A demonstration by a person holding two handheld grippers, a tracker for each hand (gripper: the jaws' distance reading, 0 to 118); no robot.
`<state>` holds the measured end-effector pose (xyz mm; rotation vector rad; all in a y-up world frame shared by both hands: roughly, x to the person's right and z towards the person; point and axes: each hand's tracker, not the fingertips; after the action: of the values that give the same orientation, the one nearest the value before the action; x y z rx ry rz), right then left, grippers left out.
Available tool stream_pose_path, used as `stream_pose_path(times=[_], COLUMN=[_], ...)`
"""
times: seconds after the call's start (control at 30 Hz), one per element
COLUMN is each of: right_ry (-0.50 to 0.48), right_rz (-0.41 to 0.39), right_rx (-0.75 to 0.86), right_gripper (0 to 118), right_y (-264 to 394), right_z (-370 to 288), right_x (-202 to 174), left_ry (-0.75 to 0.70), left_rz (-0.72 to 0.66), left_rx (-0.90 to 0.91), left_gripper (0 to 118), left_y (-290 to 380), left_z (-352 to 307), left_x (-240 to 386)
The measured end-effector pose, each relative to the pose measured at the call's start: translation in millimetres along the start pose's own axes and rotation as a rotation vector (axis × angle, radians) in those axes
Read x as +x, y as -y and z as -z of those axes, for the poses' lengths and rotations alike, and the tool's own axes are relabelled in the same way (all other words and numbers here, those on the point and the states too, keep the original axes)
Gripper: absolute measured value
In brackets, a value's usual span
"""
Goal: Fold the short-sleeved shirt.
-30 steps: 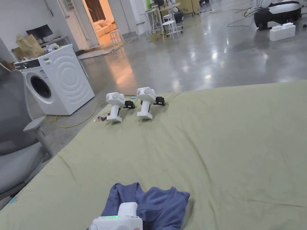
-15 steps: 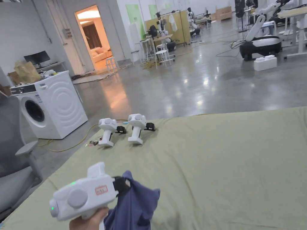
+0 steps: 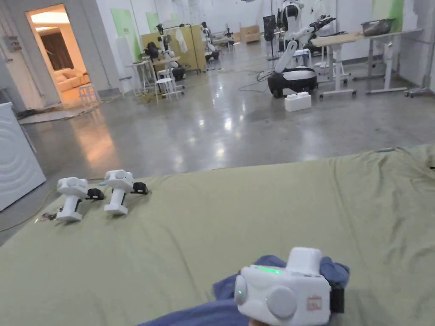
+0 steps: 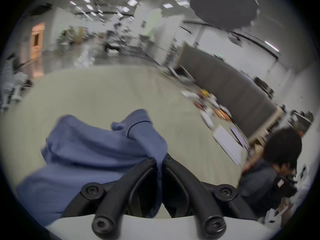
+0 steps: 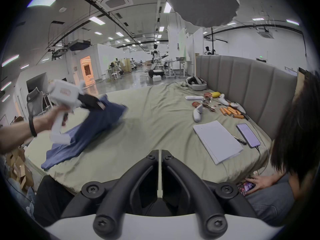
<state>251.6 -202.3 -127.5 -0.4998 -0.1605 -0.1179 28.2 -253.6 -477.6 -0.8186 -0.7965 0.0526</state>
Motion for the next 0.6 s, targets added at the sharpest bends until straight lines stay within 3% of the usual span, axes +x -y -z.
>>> stream_pose_path(times=[0.23, 0.37, 0.4, 0.43, 0.47, 0.6], right_ry=[0.056, 0.057, 0.054, 0.050, 0.039, -0.014], right_rz=[0.043, 0.061, 0.064, 0.067, 0.074, 0.047], right_rx=[-0.024, -0.012, -0.007, 0.003, 0.014, 0.074], right_gripper=[5, 5, 5, 5, 5, 5], right_y=[18, 22, 21, 22, 21, 5], right_z=[-15, -20, -21, -21, -21, -20], right_x=[26, 30, 29, 29, 28, 20], left_ry=[0.274, 0.224, 0.230, 0.286, 0.315, 0.198], left_rz=[-0.021, 0.092, 0.092, 0.066, 0.043, 0.063], left_rx=[-0.212, -0.247, -0.253, -0.280, -0.243, 0.094], left_gripper=[4, 9, 41, 81, 102, 98], left_y=[117, 145, 143, 141, 137, 100], left_z=[68, 70, 66, 62, 48, -53], left_x=[135, 165, 162, 160, 158, 137])
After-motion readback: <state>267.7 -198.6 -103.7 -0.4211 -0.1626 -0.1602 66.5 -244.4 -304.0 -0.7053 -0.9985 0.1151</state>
